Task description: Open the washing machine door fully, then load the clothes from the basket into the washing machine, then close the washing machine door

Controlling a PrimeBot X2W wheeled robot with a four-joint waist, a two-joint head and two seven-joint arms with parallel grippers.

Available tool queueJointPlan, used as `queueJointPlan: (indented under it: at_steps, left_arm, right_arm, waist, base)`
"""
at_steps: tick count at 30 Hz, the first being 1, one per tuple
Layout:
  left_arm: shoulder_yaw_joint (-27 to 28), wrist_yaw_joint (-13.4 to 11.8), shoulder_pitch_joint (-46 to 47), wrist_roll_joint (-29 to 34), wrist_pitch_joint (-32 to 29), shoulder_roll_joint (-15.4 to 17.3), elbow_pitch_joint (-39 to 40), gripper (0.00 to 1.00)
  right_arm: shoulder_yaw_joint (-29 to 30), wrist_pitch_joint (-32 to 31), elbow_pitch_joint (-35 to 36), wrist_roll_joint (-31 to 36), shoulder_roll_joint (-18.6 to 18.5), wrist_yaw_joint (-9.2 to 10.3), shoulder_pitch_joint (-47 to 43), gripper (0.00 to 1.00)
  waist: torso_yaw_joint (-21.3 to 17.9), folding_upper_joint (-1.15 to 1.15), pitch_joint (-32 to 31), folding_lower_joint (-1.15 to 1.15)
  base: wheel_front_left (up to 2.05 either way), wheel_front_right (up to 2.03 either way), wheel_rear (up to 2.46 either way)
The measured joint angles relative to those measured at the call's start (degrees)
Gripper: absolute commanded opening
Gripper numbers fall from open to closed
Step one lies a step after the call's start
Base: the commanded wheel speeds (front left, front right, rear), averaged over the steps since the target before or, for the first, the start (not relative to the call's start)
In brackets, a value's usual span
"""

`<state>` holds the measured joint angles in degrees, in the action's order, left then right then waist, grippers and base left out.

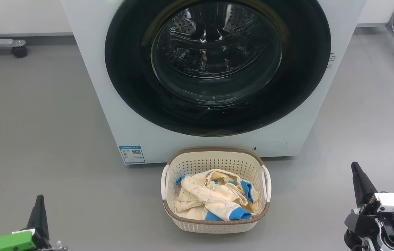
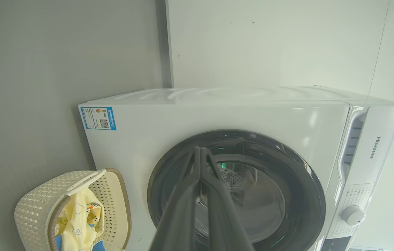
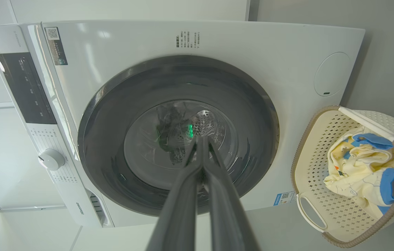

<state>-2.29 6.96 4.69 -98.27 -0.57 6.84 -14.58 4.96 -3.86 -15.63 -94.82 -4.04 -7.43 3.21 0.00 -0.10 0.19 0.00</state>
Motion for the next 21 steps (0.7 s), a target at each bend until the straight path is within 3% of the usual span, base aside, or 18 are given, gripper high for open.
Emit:
queueJointPlan:
  at_steps: [21]
  left_arm:
    - [0.2, 0.0, 0.0, 0.0, -0.4, -0.2, 0.0, 0.0]
  right_arm:
    - [0.1, 0.0, 0.0, 0.1, 0.0, 0.0, 0.0, 0.0]
  waist:
    - [0.0, 0.0, 0.0, 0.0]
  base:
    - [0.0, 0.0, 0.0]
